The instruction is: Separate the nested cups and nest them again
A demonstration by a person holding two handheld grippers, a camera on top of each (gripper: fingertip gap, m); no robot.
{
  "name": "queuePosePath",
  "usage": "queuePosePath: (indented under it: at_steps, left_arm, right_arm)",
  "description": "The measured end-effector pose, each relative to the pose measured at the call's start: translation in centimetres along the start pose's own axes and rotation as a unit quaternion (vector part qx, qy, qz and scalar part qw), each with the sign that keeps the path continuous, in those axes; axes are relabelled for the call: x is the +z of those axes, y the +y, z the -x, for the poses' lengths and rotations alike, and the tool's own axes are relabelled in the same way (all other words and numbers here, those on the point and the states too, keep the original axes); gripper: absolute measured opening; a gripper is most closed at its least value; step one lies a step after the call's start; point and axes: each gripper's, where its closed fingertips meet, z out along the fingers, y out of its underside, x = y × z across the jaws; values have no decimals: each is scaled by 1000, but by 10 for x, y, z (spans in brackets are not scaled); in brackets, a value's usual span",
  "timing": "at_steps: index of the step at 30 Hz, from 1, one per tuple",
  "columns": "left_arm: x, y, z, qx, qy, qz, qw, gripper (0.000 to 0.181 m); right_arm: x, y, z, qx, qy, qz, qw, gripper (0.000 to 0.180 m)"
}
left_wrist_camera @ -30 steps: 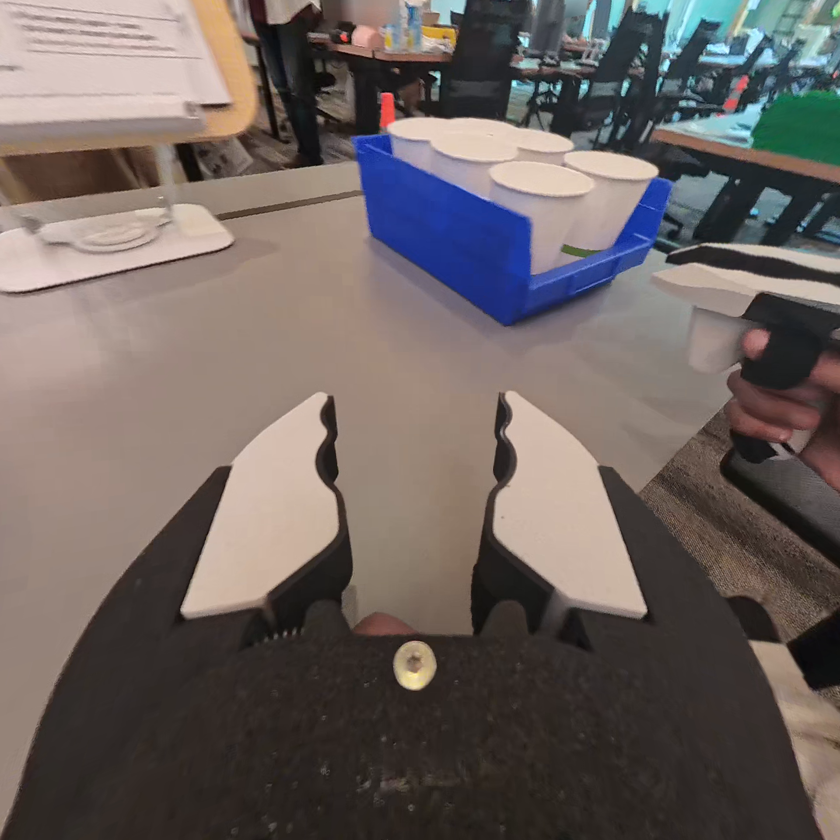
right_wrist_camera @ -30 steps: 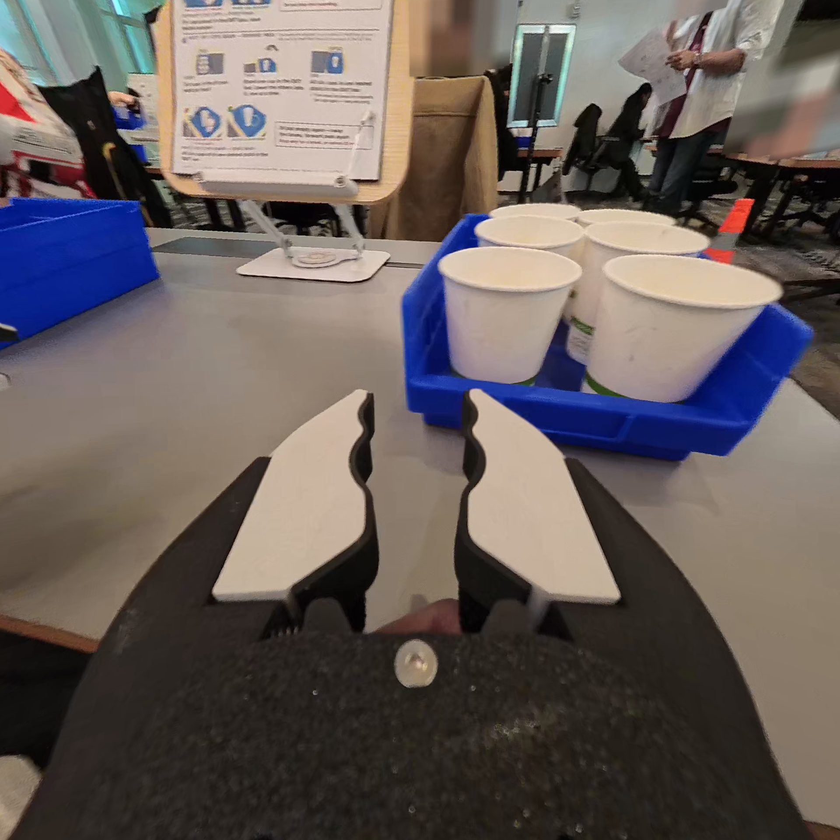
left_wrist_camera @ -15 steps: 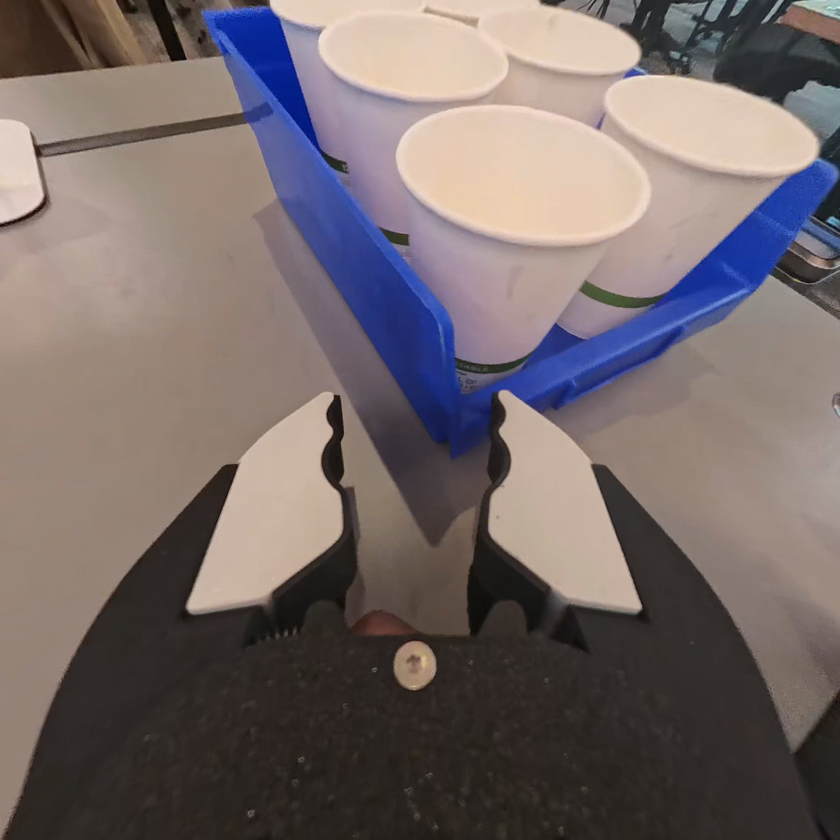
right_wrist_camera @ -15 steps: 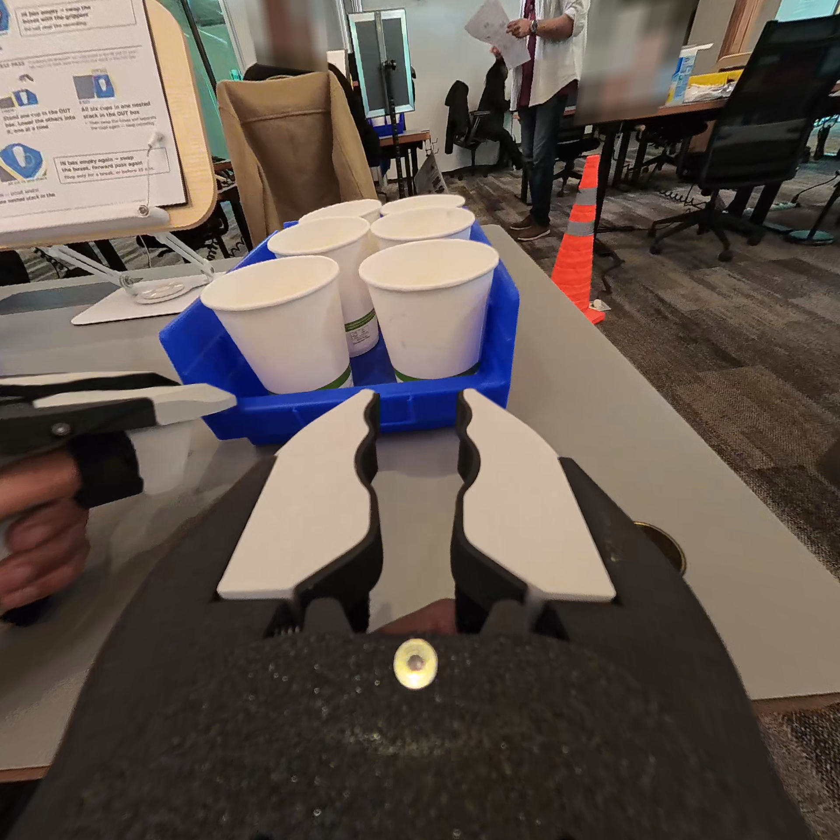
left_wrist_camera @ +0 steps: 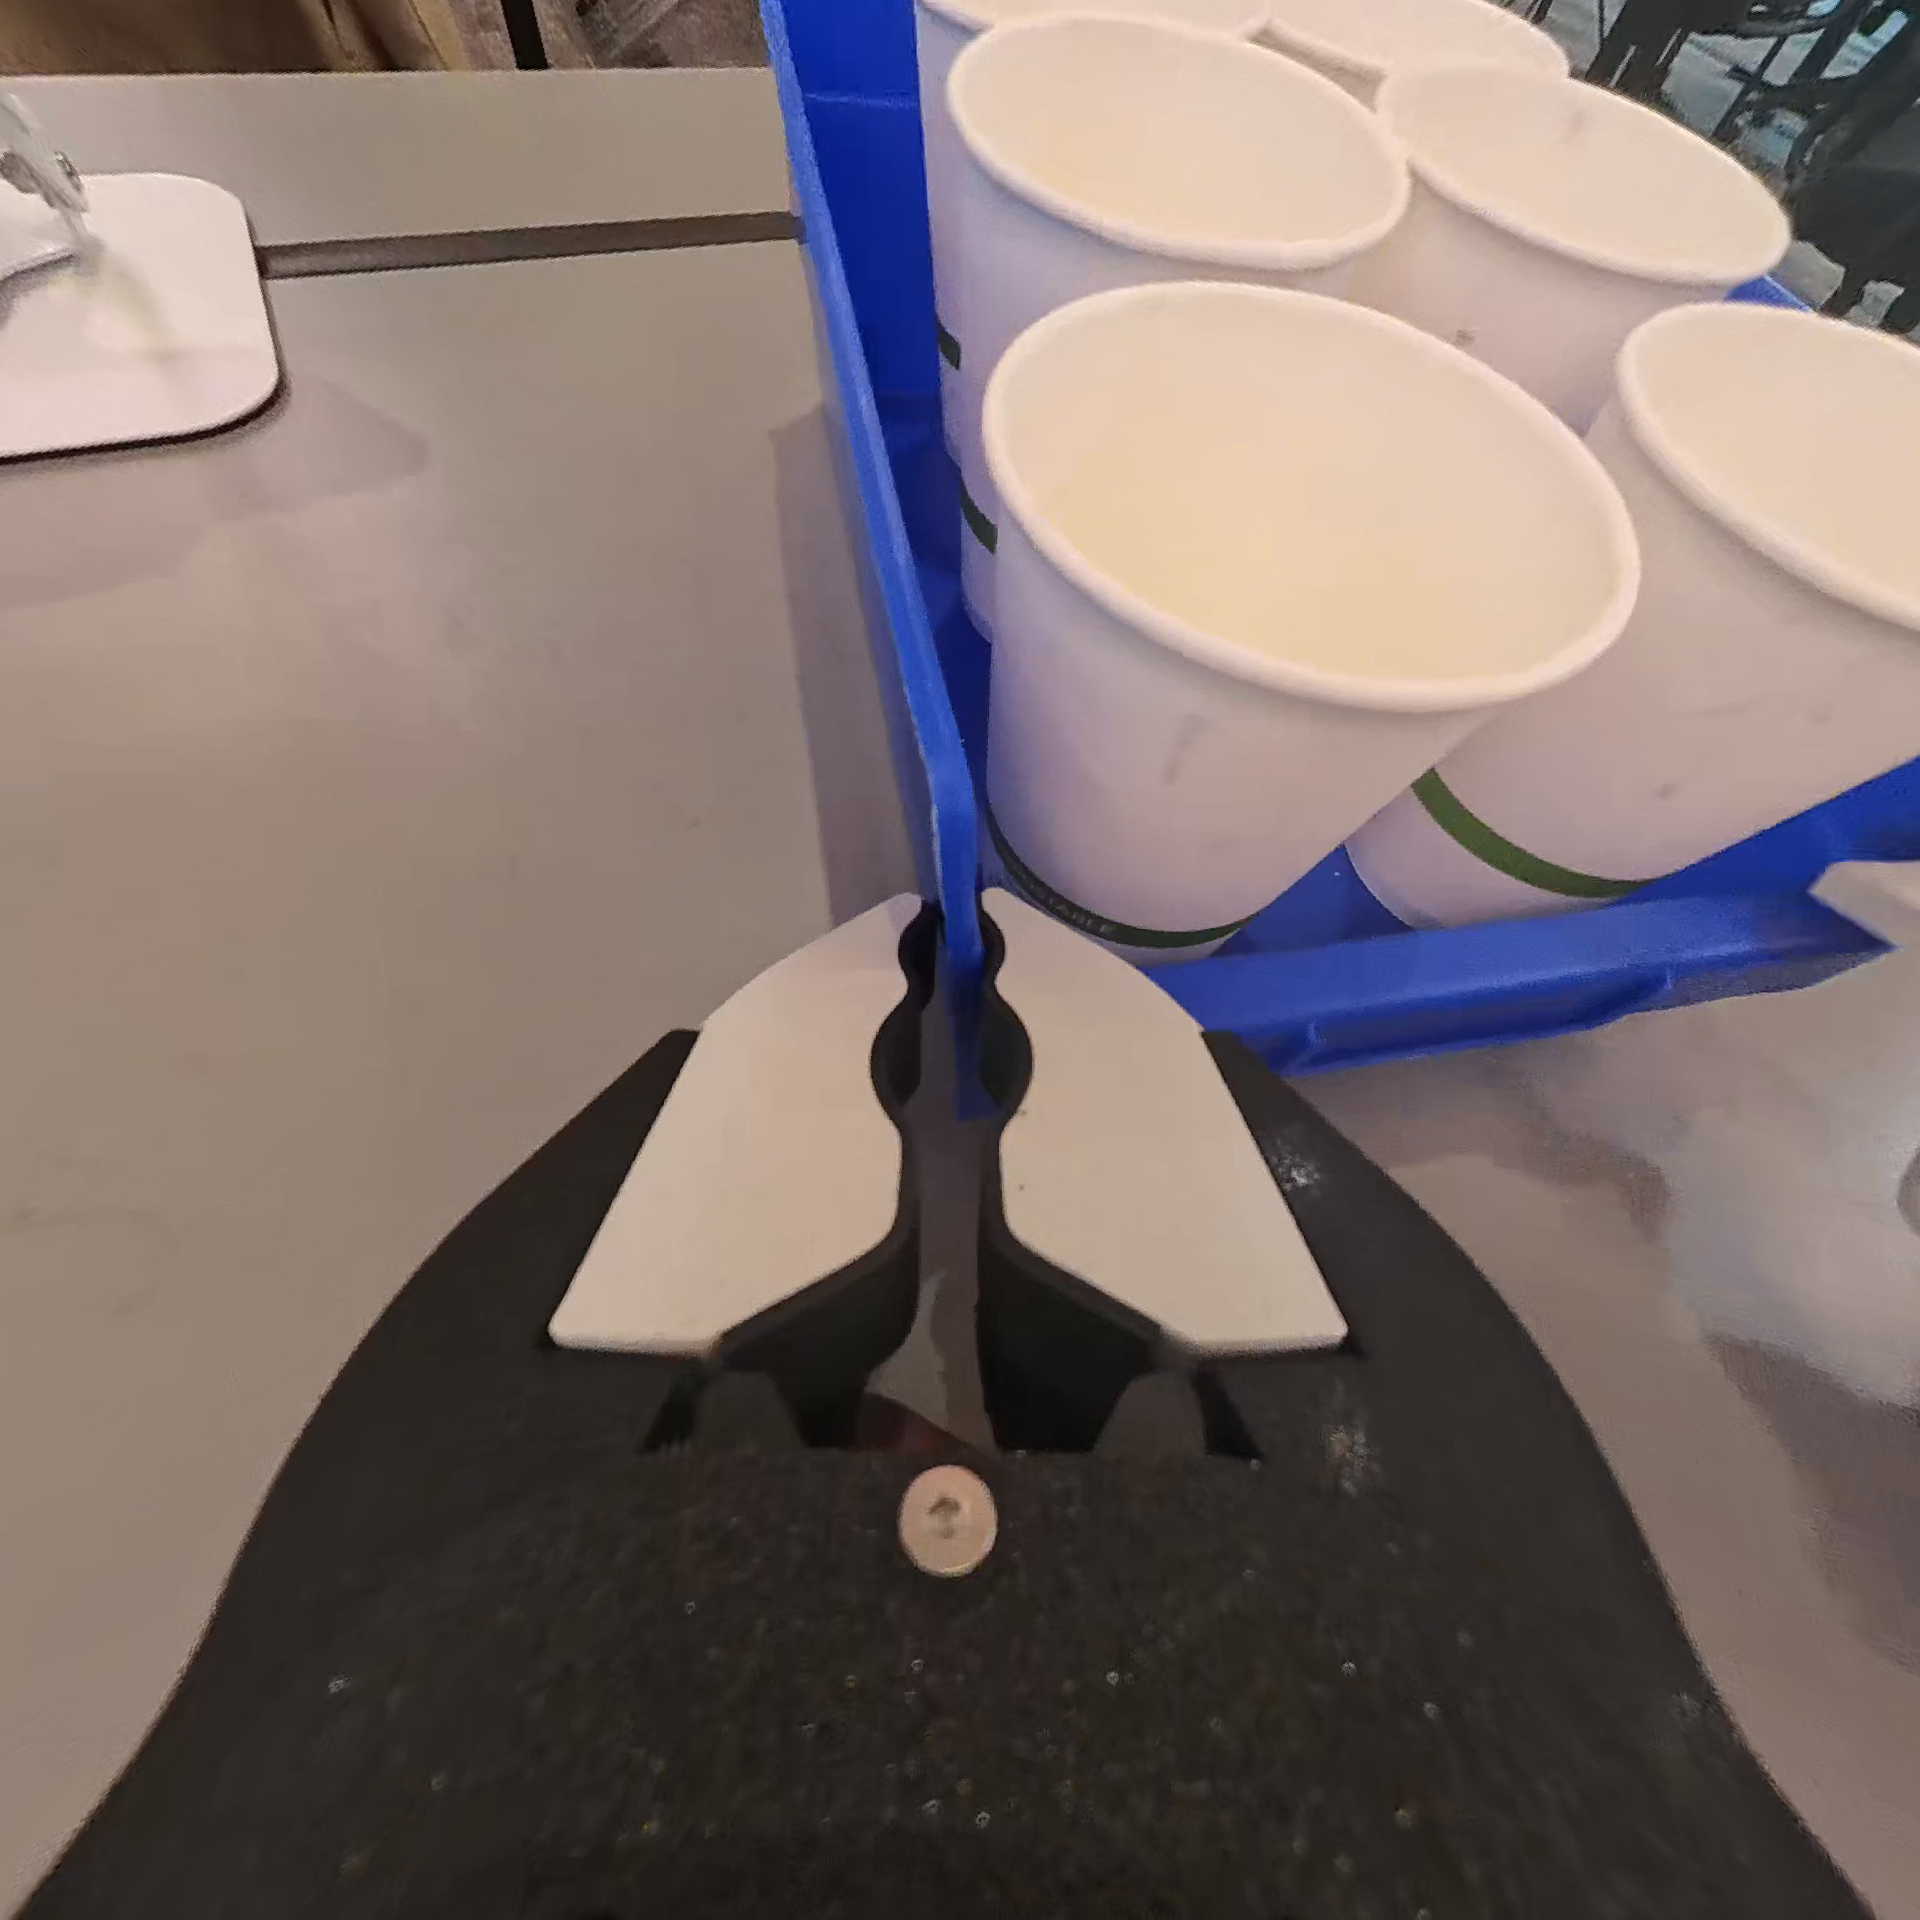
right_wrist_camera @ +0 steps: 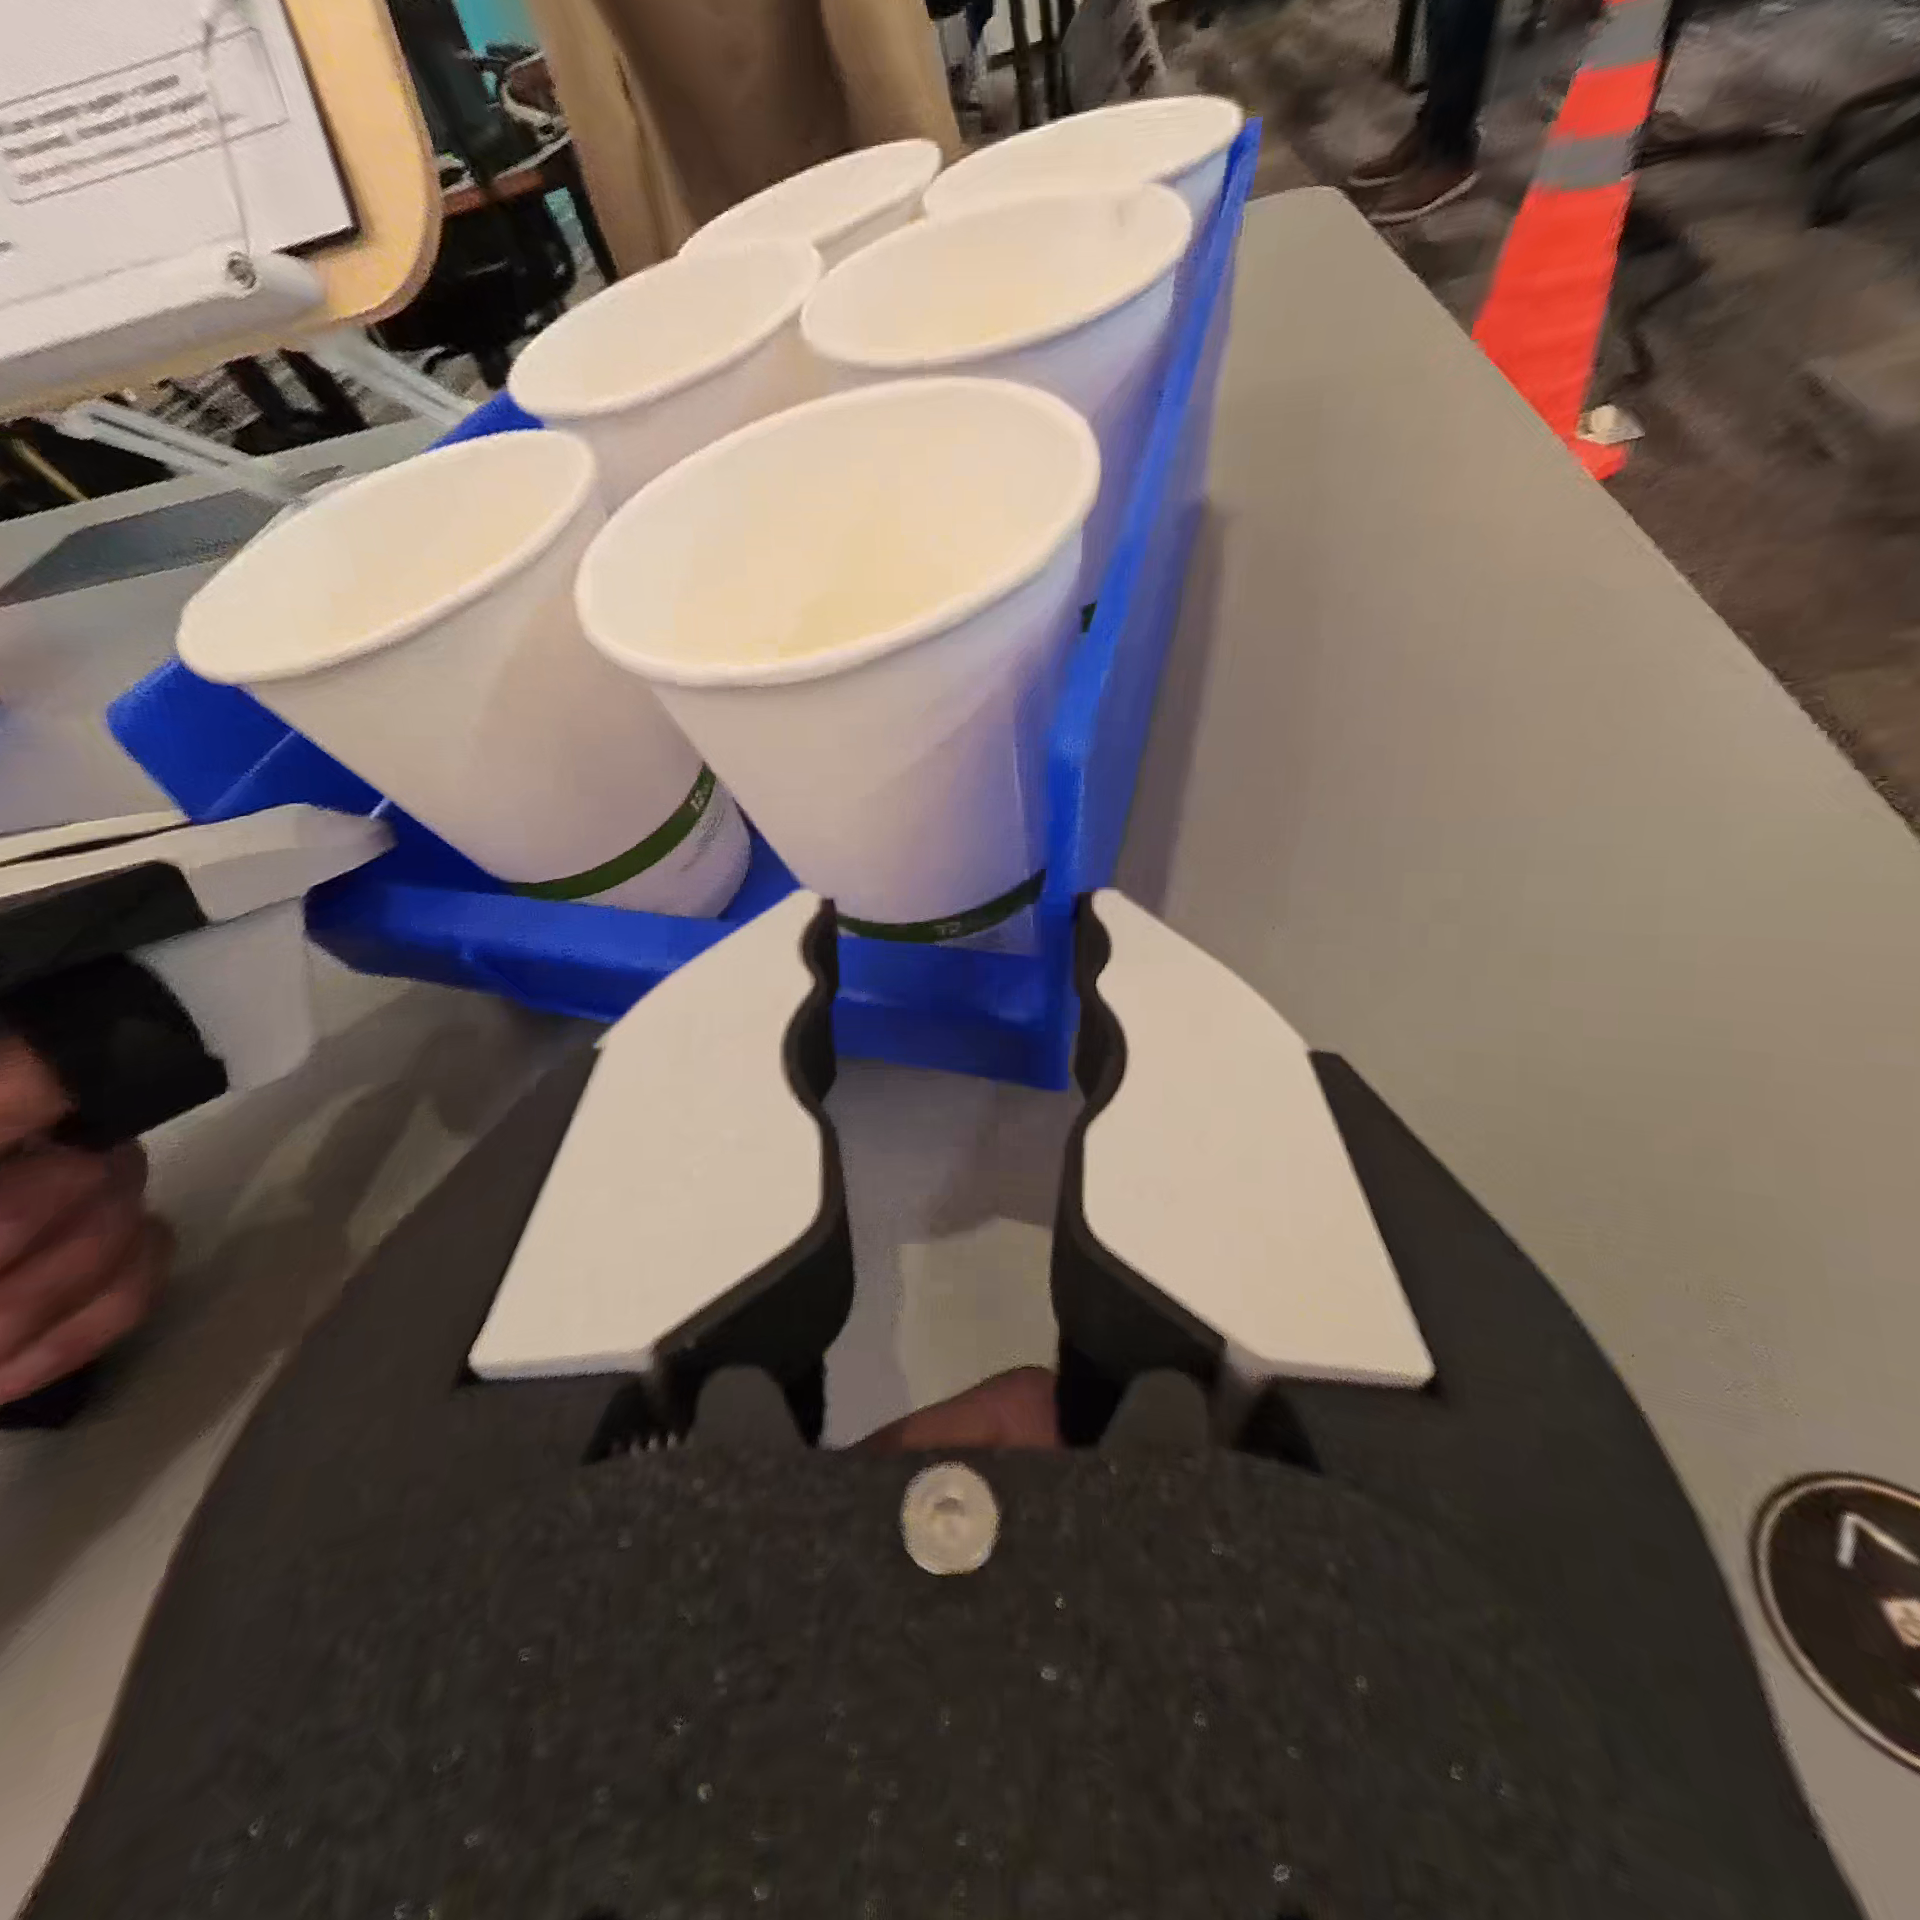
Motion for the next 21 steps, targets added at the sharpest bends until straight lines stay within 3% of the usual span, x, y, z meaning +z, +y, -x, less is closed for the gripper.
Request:
queuePosePath:
  at_steps: [4,10,21]
  left_arm:
    - [-2,1,2,-13,-7,-2,1000,4]
    - [-8,4,0,9,-22,-10,1000,5]
    - [-46,0,10,16,-42,-52,998,4]
  right_arm:
    - [8,0,-4,-31,60,10,998,37]
    - [16,1,-24,-35,122,31,991,5]
    - [-8,-6,5,-13,115,-16,993,2]
